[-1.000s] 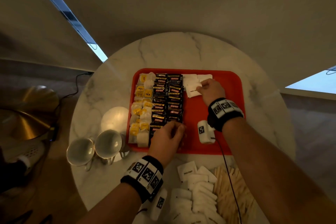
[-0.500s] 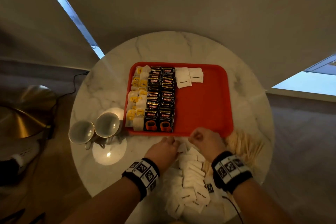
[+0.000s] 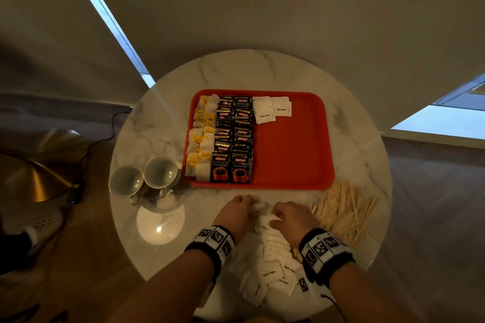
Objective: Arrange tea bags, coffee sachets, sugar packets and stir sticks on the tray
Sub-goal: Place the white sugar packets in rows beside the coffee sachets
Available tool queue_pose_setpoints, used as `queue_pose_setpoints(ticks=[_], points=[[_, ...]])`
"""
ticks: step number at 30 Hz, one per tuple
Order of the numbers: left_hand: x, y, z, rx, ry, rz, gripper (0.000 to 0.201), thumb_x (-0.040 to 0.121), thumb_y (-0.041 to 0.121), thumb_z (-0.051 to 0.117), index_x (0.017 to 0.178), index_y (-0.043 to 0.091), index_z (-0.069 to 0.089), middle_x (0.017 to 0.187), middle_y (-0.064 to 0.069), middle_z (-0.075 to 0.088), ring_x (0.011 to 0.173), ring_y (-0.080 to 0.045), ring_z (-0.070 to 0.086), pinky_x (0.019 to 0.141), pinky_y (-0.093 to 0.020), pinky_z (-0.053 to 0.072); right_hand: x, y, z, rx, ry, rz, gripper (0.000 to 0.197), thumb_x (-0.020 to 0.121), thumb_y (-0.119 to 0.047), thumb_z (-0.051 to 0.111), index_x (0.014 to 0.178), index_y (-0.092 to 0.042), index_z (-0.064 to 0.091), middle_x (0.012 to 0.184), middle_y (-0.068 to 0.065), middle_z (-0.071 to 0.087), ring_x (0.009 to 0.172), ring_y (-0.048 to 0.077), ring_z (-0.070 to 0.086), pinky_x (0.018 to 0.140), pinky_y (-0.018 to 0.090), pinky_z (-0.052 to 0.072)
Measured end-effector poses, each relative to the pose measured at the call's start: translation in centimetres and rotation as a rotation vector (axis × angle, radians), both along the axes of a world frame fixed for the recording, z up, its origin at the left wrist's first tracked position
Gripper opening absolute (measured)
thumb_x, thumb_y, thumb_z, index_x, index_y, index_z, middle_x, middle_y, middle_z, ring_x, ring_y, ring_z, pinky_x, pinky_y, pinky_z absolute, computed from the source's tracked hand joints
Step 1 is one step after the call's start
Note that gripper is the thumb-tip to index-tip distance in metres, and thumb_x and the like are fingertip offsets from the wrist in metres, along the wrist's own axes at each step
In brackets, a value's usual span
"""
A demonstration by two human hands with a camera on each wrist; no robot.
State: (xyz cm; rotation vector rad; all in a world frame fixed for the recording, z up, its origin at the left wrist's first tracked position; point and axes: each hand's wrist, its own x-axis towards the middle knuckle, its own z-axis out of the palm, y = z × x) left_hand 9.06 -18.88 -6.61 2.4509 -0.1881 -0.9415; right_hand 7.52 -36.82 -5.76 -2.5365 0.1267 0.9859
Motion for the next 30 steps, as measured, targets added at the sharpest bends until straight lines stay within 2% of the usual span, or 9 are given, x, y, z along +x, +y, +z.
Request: queue_pose_setpoints(ticks=[2,4,8,11,13,16,19,23,30], points=[[0.1,1.0,0.3,-0.089,-0.006,0.138,0.023,0.098,0.032,0.061,0.116,0.020,0.051,0.115,-0.007,0.066,0.103,-0.026,0.063,0.083,-0.034,0.049,0.3,-0.1,0.8,0.094,0.007,-0.080,0.013,0.094,-0.036,0.064,0.106,-0.032,0.061,0.095,-0.012,0.060,0.084,0.013,0.060,0.074,0.028,0.047],[0.4,1.8,1.0,-0.169,-0.022,0.245,0.026,0.099,0.027,0.059,0.123,0.023,0.051,0.110,-0.003,0.068,0.097,-0.021,0.065,0.079,-0.030,0.048,0.9,-0.1,1.9,0.175,-0.005,-0.146,0.005,0.096,-0.034,0.062,0.099,-0.035,0.059,0.092,-0.013,0.064,0.074,0.010,0.061,0.068,0.028,0.050],[1.8,2.7,2.1,-0.375,-0.025,0.434,0.034,0.102,0.016,0.052,0.135,0.025,0.048,0.111,0.001,0.069,0.098,-0.018,0.069,0.088,-0.043,0.058,3.0,0.3,4.4,0.296,-0.077,-0.169,0.010,0.100,-0.029,0.059,0.105,-0.036,0.063,0.100,-0.013,0.068,0.092,0.008,0.063,0.085,0.034,0.053],[3.3,2.1,3.5,-0.610,0.101,0.635,0.018,0.107,0.018,0.046,0.123,0.023,0.052,0.109,-0.006,0.069,0.099,-0.023,0.070,0.088,-0.052,0.060,4.6,0.9,5.8,0.376,-0.096,-0.169,0.016,0.101,-0.026,0.057,0.108,-0.035,0.067,0.103,-0.013,0.069,0.094,0.004,0.063,0.080,0.027,0.051],[4.2,1.4,4.5,-0.724,0.194,0.722,0.017,0.107,0.032,0.047,0.121,0.023,0.054,0.116,-0.008,0.066,0.104,-0.025,0.069,0.087,-0.048,0.061,5.5,1.2,6.5,0.425,-0.102,-0.184,0.018,0.100,-0.023,0.058,0.112,-0.033,0.067,0.104,-0.013,0.069,0.095,0.003,0.063,0.078,0.023,0.050],[4.9,0.8,4.9,-0.822,0.303,0.738,0.032,0.101,0.042,0.055,0.122,0.018,0.059,0.119,-0.013,0.068,0.103,-0.028,0.071,0.080,-0.040,0.062,6.9,1.6,6.9,0.468,-0.150,-0.238,0.013,0.099,-0.023,0.061,0.109,-0.029,0.066,0.100,-0.010,0.071,0.094,0.007,0.066,0.085,0.030,0.055],[5.1,0.6,4.5,-0.896,0.353,0.728,0.033,0.096,0.026,0.069,0.125,0.015,0.060,0.121,-0.016,0.070,0.105,-0.029,0.071,0.089,-0.044,0.061,8.3,1.8,6.8,0.442,-0.209,-0.270,0.011,0.097,-0.021,0.062,0.103,-0.029,0.066,0.099,-0.009,0.069,0.092,0.008,0.066,0.083,0.029,0.056],[6.0,0.2,3.7,-0.937,0.272,0.773,0.038,0.091,0.016,0.076,0.125,0.011,0.060,0.119,-0.021,0.069,0.107,-0.035,0.069,0.095,-0.052,0.057,9.2,1.7,6.2,0.450,-0.277,-0.360,0.015,0.087,-0.027,0.075,0.099,-0.031,0.066,0.099,-0.007,0.067,0.090,0.010,0.066,0.080,0.031,0.057],[7.8,-0.6,3.1,-0.909,0.172,0.869,0.033,0.092,0.016,0.074,0.120,0.007,0.060,0.115,-0.020,0.070,0.100,-0.029,0.072,0.082,-0.036,0.061,10.9,1.0,5.4,0.513,-0.293,-0.571,0.013,0.095,-0.015,0.067,0.090,-0.027,0.065,0.093,-0.002,0.069,0.082,0.019,0.071,0.075,0.042,0.063]])
